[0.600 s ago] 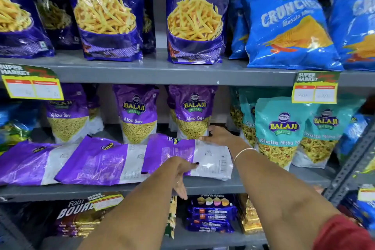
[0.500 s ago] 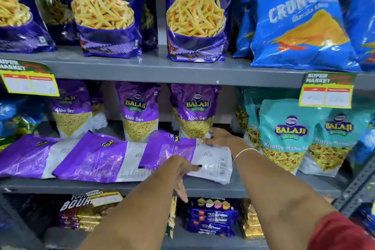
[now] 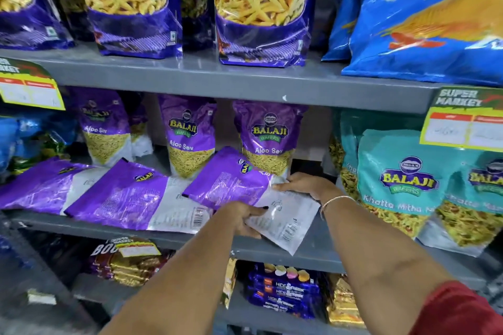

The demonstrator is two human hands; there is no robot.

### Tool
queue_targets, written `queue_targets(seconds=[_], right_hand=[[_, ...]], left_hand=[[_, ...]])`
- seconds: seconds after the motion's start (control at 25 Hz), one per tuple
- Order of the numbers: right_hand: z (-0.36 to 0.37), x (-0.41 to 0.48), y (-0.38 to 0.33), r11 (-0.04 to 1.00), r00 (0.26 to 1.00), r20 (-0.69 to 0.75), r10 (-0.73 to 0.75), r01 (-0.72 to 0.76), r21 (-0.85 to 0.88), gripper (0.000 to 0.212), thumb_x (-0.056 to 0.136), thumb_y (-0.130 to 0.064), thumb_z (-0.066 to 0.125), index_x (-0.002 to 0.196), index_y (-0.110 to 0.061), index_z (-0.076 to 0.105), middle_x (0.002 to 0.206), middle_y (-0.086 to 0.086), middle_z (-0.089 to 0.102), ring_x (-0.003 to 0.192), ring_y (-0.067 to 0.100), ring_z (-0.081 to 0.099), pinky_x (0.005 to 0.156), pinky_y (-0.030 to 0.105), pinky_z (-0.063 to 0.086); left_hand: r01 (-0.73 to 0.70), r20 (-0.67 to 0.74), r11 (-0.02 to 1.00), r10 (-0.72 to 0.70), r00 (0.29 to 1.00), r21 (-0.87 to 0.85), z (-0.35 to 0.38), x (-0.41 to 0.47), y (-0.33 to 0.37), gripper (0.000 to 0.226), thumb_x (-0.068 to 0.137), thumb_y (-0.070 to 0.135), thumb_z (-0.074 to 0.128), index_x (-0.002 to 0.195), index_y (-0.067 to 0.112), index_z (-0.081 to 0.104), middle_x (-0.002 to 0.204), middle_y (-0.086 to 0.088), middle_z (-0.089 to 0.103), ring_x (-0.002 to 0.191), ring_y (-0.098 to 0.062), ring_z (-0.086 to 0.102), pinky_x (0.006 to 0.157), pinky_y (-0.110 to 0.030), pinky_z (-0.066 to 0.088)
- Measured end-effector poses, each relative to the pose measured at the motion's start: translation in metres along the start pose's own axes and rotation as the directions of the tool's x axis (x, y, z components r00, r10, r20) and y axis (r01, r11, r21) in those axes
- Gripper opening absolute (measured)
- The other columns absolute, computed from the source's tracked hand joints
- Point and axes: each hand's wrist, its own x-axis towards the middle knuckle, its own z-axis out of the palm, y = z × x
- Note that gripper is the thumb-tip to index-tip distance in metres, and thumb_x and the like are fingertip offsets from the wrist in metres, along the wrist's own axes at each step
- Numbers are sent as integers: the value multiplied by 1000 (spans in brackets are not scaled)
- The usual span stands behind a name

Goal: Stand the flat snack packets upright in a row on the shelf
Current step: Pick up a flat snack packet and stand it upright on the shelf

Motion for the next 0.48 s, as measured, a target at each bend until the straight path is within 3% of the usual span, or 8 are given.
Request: queue_targets(seconds=[0.08,0.16,0.2,0.28,0.36,0.4,0.48], right_hand=[[-2,-12,-3,996,1000,-16,-6,7,89,33,72,-38,73,57,-22,49,41,-15,48,50,10,43,52,23,32],[-3,-25,-10,984,999,-25,22,-17,179,36,72,-29,75,55,-22,44,33,-12,39,44,8,31,46,22,24],[-3,-31,-15,977,1000,-28,12,-6,215,31,73,-24,75,57,-22,48,33,-12,43,43,8,35,44,20,28],[1,-35,-16,964,998,-56,0,14,265,14,72,-14,75,75,-14,62,52,-11,62,54,7,55,52,18,46],[14,-34,-7,940,989,-147,-6,56,336,45,66,-4,78,108,-3,60,93,6,69,76,10,64,71,24,54],[22,-33,-3,923,977,-212,-28,107,369,57,63,2,78,115,1,56,104,13,67,77,9,65,74,25,54],[37,-26,7,892,942,-333,-32,177,415,75,51,-5,87,117,6,52,115,22,65,81,13,67,81,33,56]], left_hand=[[-38,60,999,38,997,13,-3,-5,5,16,86,-1,57,71,-1,51,64,-14,67,85,-28,67,110,-48,35],[-119,72,986,111,991,118,-10,-6,12,11,84,-4,59,76,3,54,60,-8,68,70,-20,61,105,-43,43],[-176,69,964,165,984,201,-13,-7,18,12,81,-5,62,86,4,56,63,-4,69,71,-18,61,96,-39,51],[-290,4,884,310,951,367,-13,-16,30,54,76,-5,68,123,1,41,84,-1,73,88,-19,67,78,-34,57],[-362,-74,717,497,864,595,-12,-27,40,84,77,-2,68,141,-3,14,134,-12,50,127,-27,48,98,-33,44],[-364,-82,659,543,836,658,-12,-29,42,88,78,-1,68,143,-4,9,146,-14,37,135,-28,38,105,-30,36],[-385,-26,545,600,799,745,-15,-25,44,101,70,1,75,144,-1,6,149,-15,32,136,-28,35,108,-29,31]])
